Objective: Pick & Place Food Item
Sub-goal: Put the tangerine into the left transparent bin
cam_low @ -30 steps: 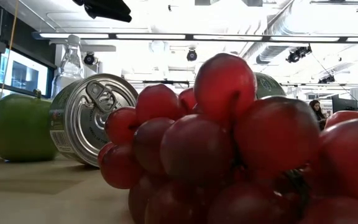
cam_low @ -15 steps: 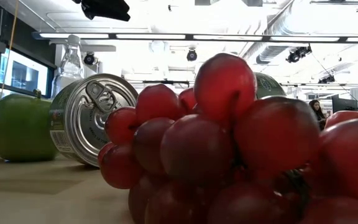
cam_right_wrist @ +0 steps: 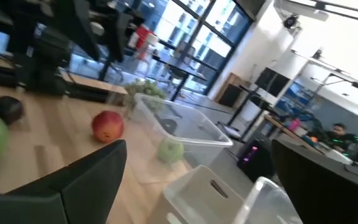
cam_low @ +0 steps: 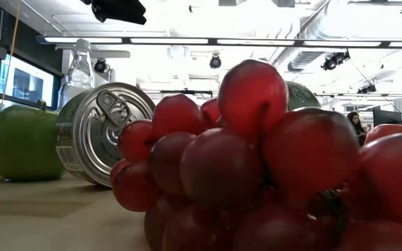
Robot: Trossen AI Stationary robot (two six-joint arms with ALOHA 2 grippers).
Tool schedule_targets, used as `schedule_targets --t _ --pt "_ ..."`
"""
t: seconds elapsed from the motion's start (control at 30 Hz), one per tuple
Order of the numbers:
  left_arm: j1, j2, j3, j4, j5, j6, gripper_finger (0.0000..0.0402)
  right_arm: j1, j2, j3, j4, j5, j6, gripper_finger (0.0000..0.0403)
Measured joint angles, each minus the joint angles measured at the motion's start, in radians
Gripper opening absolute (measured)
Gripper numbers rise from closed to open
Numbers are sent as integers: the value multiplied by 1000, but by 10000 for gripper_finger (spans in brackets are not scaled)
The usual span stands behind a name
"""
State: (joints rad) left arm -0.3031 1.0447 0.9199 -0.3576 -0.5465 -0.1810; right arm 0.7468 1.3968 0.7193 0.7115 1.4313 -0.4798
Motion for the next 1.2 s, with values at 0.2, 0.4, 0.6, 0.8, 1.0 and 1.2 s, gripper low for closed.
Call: schedule_targets --t 0.2,0.4,0.6,0.8,1.0,1.2 --pt "0 0 0 -1 0 27 177 28 0 0 -15 -2 18 389" --pt "0 0 0 -1 0 31 177 52 0 0 -14 -53 22 389" --pt "0 0 0 -1 0 31 177 68 0 0 -20 -162 131 386" --pt "0 0 0 -2 0 31 177 67 0 0 -147 -262 211 386" --pt "0 0 0 -1 0 31 177 37 0 0 -354 -422 417 385" --pt "0 0 0 -1 0 19 177 2 0 0 -530 -333 632 384"
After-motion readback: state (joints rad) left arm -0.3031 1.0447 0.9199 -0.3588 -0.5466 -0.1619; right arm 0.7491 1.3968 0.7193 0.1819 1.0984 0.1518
